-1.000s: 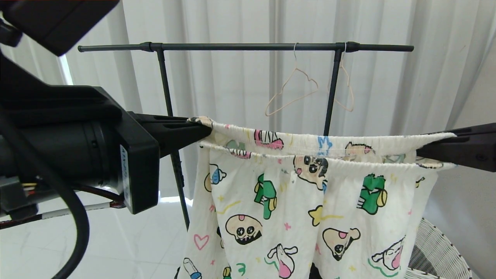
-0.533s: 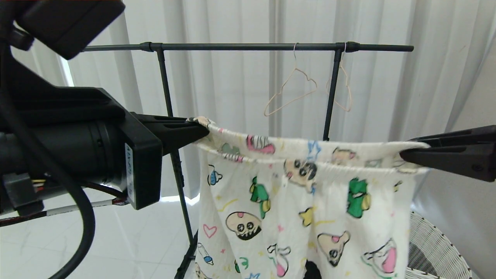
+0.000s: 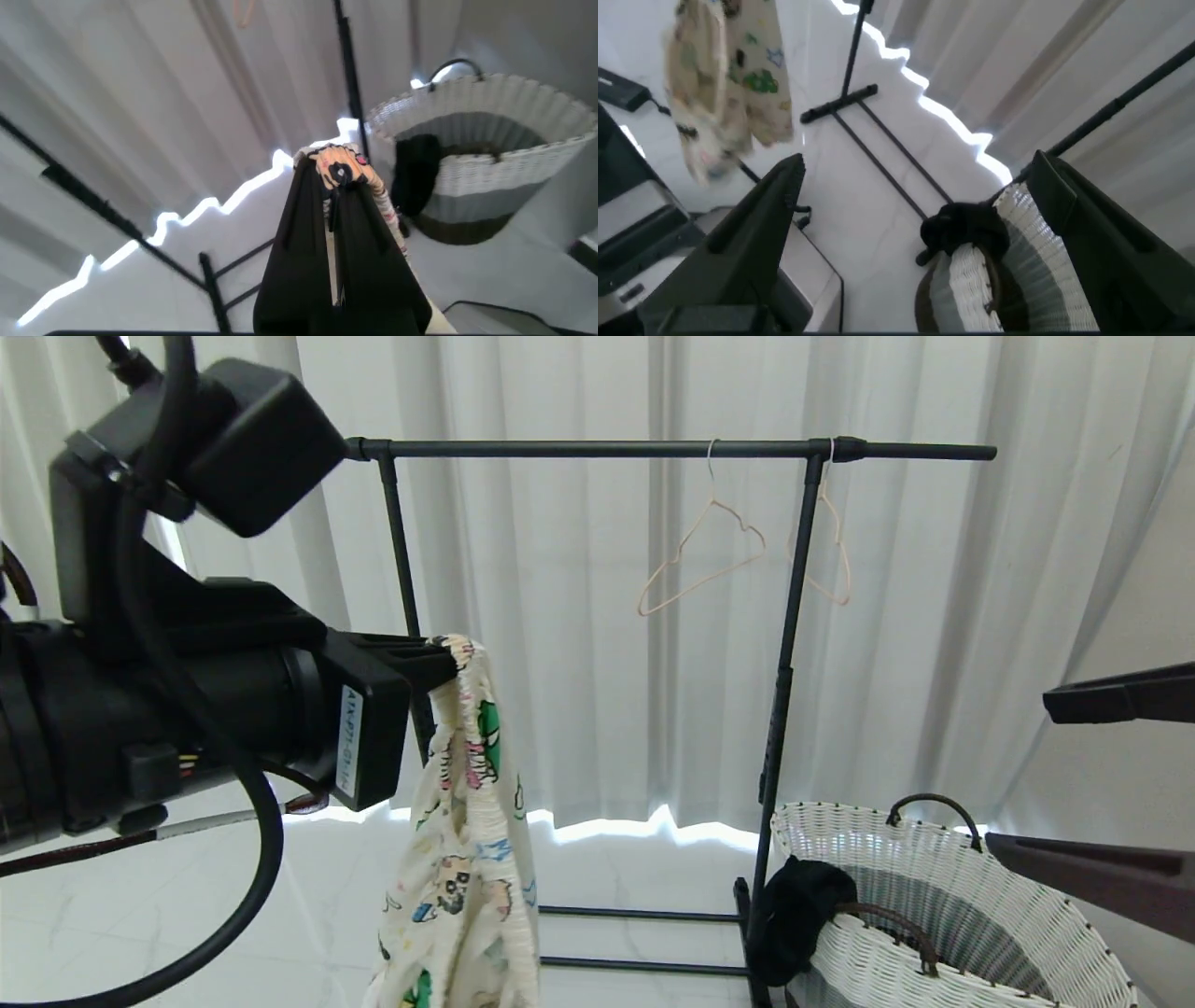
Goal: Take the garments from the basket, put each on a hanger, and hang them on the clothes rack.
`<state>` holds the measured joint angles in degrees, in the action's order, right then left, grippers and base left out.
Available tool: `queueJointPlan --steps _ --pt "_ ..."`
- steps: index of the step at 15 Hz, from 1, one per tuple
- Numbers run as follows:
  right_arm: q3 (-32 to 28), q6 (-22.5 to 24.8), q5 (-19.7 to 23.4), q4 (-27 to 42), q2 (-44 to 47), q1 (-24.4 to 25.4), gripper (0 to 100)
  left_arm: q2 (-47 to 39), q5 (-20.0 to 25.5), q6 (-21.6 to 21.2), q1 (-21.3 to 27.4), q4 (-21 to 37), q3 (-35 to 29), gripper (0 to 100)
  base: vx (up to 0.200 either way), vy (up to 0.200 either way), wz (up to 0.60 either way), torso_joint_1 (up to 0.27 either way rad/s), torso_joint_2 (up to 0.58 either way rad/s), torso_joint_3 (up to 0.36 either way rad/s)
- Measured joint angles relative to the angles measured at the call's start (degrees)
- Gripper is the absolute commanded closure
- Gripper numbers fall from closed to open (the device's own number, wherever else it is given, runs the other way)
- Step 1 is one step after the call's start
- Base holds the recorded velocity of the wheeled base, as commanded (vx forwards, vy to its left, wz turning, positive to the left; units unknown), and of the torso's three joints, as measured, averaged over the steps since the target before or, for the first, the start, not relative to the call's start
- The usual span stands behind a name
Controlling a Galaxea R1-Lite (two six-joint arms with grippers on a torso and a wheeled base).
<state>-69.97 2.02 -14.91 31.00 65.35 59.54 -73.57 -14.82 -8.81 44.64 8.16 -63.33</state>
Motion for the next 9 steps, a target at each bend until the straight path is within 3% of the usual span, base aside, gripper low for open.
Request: queueJointPlan --steps 4,6,9 --pt "-0.5 0.8 -3.6 9.9 -0.7 -15.1 0 3.1 -1.9 -3.4 -1.9 0.0 5.7 100 0.000 0.000 0.00 0.000 0.00 0.000" --pt "1.9 4.2 -9.2 11.4 -0.9 -22.4 0 5.2 -1.9 -6.6 -2.7 0.0 8.5 100 0.000 0.000 0.00 0.000 0.00 0.000" --pt "5.9 5.9 -12.0 11.8 -2.5 -26.9 0 7.1 -2.2 -7.2 -5.4 0.0 10.7 100 0.000 0.000 0.00 0.000 0.00 0.000"
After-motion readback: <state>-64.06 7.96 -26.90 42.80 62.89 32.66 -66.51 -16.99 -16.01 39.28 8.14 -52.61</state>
